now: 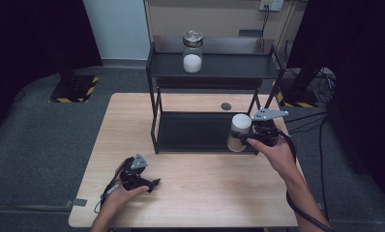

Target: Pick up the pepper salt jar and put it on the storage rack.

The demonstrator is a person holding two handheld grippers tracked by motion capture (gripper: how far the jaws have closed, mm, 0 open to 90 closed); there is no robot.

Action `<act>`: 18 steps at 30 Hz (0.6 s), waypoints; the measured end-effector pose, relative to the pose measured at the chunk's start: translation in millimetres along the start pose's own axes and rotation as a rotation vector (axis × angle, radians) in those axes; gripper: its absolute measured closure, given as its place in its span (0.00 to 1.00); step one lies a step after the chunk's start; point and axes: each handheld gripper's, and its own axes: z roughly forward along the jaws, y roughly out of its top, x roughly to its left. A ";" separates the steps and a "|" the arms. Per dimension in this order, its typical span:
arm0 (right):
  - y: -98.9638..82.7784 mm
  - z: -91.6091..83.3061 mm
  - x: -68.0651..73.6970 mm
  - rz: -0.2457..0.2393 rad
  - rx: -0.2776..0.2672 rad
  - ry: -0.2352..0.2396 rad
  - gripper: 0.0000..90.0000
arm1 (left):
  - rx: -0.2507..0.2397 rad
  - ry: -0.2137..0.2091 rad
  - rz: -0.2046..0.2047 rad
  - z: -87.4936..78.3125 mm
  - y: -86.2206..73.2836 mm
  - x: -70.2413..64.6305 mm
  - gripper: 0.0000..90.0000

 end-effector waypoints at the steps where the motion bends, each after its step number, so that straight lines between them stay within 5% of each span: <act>1: 0.6 -0.2 -1.1 0.003 -0.003 0.000 0.39 | 0.000 0.000 0.000 0.0 -0.1 0.0 0.00; 18: 18.8 -6.5 -12.9 0.012 -0.020 -0.007 0.39 | 0.000 -0.003 0.003 0.2 0.1 0.7 0.00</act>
